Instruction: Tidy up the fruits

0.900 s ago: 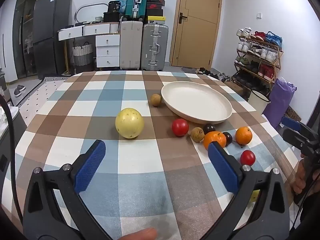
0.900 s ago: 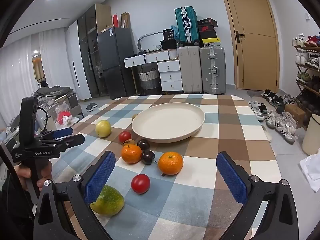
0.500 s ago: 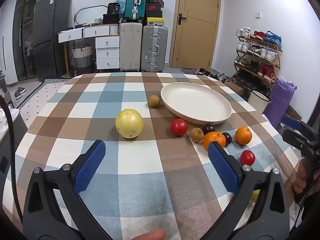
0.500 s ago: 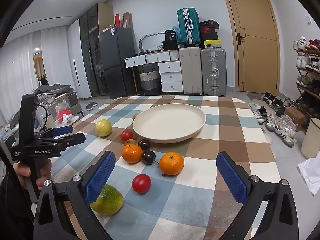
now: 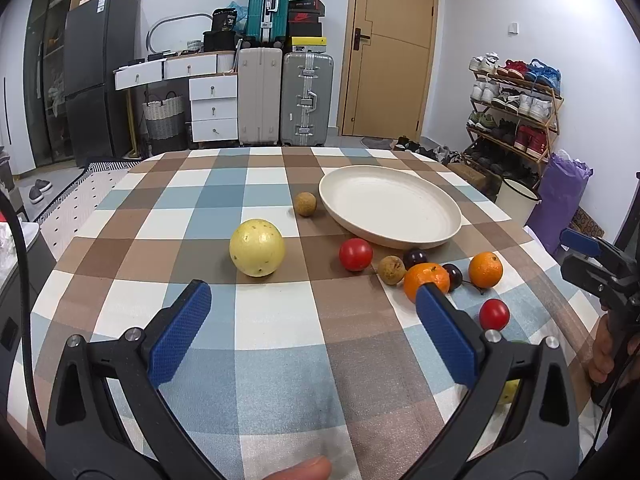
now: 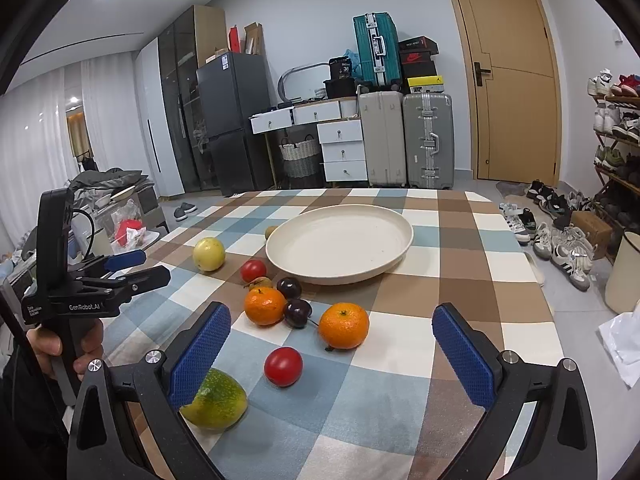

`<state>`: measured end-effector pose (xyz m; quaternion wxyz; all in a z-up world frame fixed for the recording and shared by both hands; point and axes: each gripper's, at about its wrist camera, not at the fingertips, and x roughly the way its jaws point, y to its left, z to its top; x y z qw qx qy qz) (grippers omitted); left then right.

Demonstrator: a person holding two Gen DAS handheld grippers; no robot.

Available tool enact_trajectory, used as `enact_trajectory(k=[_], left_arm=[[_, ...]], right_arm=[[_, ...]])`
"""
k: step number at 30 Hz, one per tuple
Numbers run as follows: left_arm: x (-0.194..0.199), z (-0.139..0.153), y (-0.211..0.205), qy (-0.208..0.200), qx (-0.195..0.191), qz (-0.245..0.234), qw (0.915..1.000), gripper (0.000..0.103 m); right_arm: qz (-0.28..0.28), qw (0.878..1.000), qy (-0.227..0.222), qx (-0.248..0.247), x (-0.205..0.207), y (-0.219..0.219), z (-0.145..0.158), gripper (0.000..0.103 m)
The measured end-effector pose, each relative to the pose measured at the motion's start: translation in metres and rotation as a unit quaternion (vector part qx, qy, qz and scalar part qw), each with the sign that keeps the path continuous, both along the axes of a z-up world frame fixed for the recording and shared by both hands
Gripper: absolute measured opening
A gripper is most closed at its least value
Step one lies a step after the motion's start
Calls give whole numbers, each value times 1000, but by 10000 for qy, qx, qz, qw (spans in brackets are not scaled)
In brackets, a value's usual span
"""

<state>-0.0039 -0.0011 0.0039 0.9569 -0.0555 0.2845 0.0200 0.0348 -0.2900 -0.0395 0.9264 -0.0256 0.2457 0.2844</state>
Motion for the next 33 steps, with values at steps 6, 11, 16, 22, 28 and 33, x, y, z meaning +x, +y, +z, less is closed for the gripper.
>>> enact_trajectory(k=[6, 11, 16, 22, 28, 33], left_arm=[[1, -1, -1, -1, 24, -5, 10000, 102], [0, 0, -1, -7, 27, -9, 10000, 102], [0, -1, -2, -14, 36, -10, 10000, 102], [0, 0, -2, -15, 45, -6, 10000, 102], [-2, 1, -2, -10, 46, -14, 10000, 102], [-2, 1, -2, 1, 53, -12, 10000, 102]], right_arm=[[-3, 10000, 44, -8, 0, 0, 0, 103], [-5, 9999, 94, 46, 4, -2, -2, 103], [-16, 9999, 136, 87, 6, -4, -3, 103], [-31, 9999, 169, 19, 8, -2, -5, 103], [-76, 9996, 273, -49, 14, -1, -8, 103], [-131, 9991, 363, -159, 18, 3, -12, 103]])
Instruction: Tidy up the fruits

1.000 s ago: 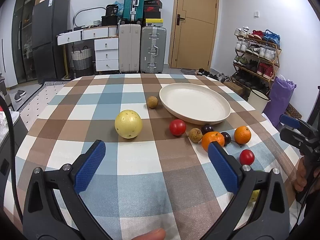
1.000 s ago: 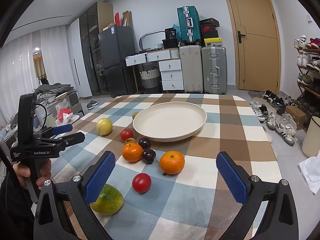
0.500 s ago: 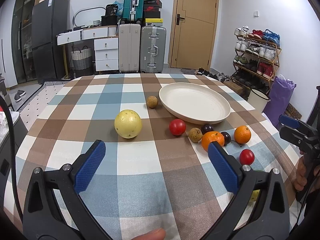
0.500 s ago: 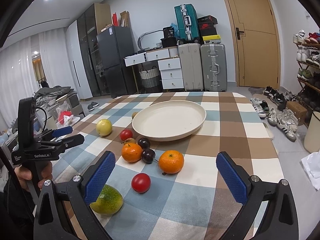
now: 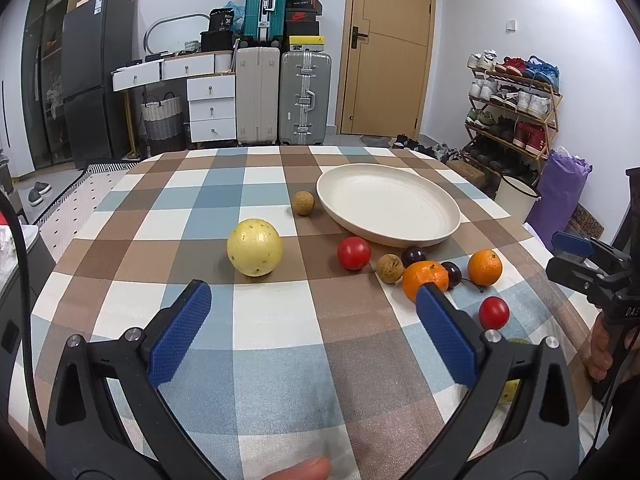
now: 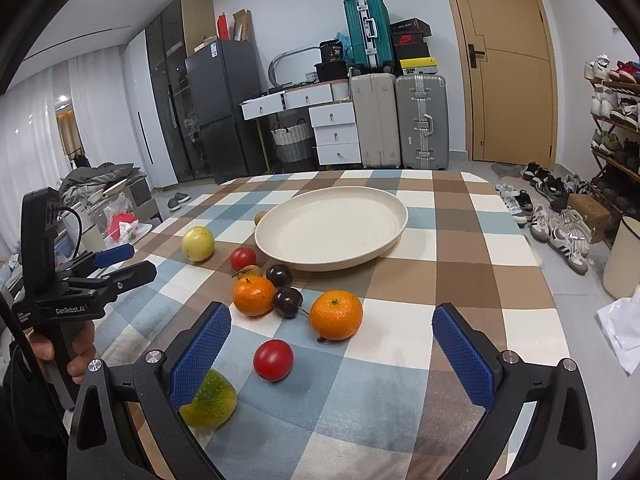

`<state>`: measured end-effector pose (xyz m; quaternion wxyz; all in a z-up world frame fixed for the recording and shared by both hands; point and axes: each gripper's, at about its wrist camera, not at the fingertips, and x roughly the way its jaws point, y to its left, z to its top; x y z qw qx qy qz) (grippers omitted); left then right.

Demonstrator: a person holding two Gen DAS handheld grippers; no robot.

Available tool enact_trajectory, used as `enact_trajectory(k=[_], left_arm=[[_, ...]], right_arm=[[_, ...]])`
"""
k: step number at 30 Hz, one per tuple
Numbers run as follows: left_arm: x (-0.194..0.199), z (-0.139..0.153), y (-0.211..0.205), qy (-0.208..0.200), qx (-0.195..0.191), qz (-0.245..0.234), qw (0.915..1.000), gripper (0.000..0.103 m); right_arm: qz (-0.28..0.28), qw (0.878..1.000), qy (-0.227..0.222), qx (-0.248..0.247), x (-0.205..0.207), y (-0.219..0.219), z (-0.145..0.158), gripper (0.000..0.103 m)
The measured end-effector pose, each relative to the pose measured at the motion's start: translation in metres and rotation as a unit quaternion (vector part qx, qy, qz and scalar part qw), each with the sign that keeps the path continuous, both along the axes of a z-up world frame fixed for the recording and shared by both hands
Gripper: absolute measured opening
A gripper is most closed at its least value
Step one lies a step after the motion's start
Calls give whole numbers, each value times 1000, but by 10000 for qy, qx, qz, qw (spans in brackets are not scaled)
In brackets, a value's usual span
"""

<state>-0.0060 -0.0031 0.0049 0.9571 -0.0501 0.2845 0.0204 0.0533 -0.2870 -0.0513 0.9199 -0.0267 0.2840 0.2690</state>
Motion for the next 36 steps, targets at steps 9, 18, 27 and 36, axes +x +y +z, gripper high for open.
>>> enact_trajectory(k=[9, 18, 27, 36], left_arm=[[0, 0, 0, 2, 15, -2, 10000, 102], [0, 0, -1, 0, 22, -1, 10000, 102], [0, 0, -2, -2, 38, -1, 10000, 102], [3, 3, -2, -9, 62, -77, 10000, 102]], right_arm=[[-75, 9996, 90, -254, 4, 7, -4, 103], [-95, 9994, 99, -317, 6, 9, -6, 103], [-104, 9993, 114, -334, 6, 10, -6, 103], [-97, 9993, 214, -294, 9, 7, -7, 103]])
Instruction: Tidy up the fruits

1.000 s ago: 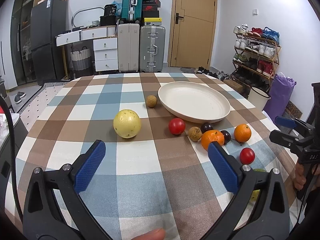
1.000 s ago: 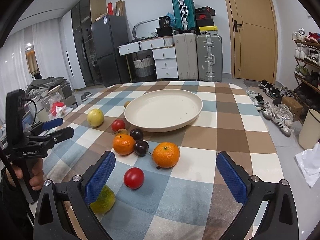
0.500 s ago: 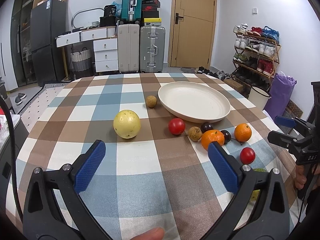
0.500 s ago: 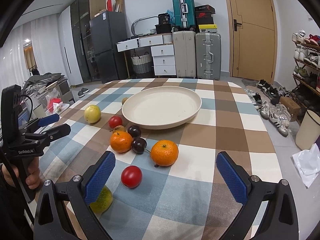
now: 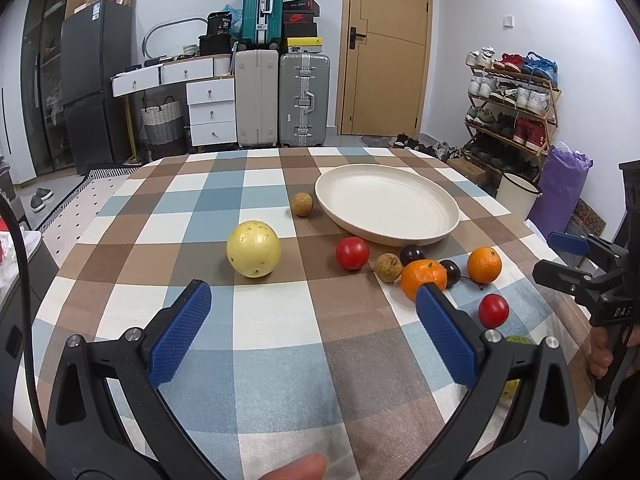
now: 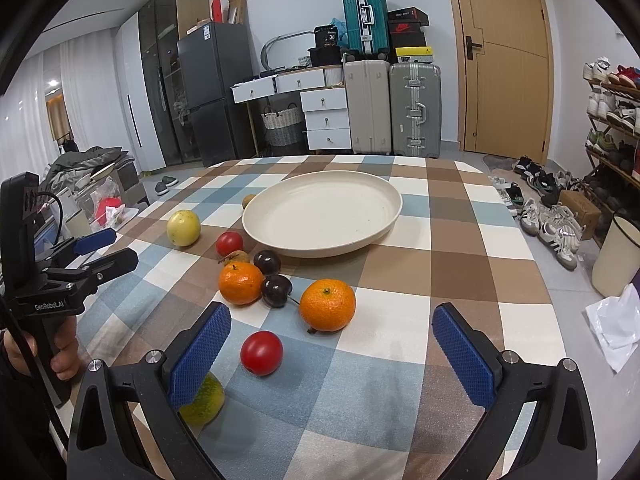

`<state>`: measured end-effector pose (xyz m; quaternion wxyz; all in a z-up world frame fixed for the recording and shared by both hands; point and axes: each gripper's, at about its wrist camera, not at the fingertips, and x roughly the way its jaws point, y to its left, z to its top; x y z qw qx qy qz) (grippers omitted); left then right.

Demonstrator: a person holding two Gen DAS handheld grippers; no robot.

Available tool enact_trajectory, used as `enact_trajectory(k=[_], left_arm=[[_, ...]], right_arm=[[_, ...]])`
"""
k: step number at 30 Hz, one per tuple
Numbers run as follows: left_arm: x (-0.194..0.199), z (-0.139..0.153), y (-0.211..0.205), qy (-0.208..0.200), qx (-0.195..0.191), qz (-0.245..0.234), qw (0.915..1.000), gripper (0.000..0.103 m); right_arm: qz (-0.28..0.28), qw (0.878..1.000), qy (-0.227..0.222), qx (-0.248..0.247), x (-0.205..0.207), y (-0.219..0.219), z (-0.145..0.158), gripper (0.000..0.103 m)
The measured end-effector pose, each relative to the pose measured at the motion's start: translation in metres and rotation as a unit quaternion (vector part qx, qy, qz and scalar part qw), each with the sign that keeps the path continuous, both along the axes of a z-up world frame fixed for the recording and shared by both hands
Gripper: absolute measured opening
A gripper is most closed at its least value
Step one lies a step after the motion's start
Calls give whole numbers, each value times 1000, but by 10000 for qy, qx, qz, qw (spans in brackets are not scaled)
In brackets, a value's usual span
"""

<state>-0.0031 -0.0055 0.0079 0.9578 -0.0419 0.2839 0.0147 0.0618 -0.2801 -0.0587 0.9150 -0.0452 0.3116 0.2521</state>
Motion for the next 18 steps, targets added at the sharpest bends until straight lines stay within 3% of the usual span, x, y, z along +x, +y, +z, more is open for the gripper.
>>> enact_trajectory(k=[18], left_arm=[[-4, -1, -1, 52, -25, -192, 9998, 102]], right_arm=[[427, 9977, 488, 198, -39, 10, 1, 102]])
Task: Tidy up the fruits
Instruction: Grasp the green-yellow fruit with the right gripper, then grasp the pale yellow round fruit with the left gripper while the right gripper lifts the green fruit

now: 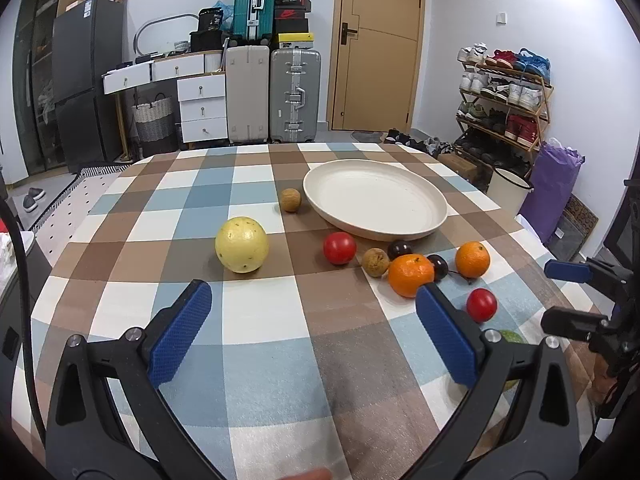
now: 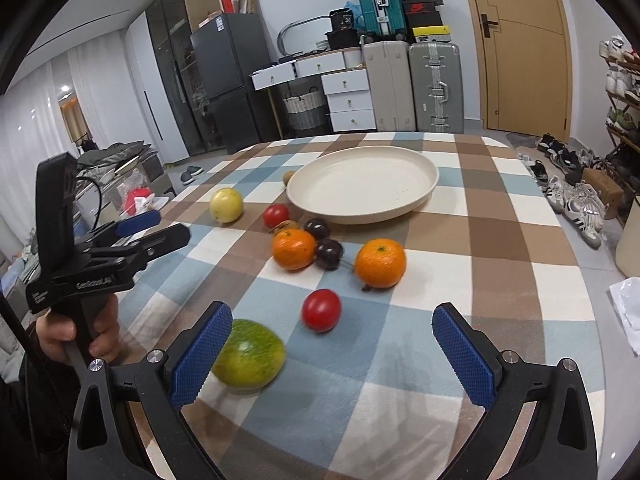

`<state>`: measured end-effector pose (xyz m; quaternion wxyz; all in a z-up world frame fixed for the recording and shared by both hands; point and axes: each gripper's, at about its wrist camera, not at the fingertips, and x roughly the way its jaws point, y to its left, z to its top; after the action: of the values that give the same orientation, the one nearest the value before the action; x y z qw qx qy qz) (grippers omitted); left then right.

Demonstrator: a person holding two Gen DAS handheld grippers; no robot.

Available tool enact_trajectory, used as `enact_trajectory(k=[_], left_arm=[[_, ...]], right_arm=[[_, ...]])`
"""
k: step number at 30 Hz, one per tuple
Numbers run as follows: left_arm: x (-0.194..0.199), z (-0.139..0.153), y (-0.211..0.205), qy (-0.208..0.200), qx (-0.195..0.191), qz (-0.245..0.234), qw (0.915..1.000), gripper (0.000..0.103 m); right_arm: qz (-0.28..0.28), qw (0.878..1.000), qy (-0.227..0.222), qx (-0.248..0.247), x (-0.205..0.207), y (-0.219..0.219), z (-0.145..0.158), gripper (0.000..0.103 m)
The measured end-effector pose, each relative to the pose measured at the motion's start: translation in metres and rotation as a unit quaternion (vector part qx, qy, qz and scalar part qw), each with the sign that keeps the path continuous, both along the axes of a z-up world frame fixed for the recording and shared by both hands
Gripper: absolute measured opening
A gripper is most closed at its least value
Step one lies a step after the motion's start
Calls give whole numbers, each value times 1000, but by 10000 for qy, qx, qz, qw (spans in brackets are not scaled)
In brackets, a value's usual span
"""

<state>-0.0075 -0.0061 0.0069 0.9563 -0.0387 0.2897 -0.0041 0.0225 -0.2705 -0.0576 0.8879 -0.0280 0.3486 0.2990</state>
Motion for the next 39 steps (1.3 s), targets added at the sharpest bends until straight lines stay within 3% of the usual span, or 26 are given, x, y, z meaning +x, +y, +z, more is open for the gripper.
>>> enact_trajectory(k=[4, 9, 17, 19, 27, 39], left_arm=[[-5, 0, -5, 42, 43, -78, 10000, 102], [-10, -2, -14, 100, 65, -132, 9998, 102], [-8, -3, -10, 282, 101, 84, 9995, 102], [-6, -3, -6, 299, 93, 136, 9994, 102], [8, -4, 17, 412, 0, 493, 9979, 102], [54, -13, 48, 671, -29, 967, 9930, 101]], right_arm=[[263, 9996, 113, -13, -11, 9, -5, 101], [583, 9977, 300, -193, -16, 26, -15, 93], [942, 9928, 659, -345, -12, 48, -27, 69], [990, 9919, 707, -356, -12, 50, -28, 56], [966, 9929, 667, -184, -6, 48, -24, 56], [472, 9980, 399, 148, 28, 29, 3, 56]])
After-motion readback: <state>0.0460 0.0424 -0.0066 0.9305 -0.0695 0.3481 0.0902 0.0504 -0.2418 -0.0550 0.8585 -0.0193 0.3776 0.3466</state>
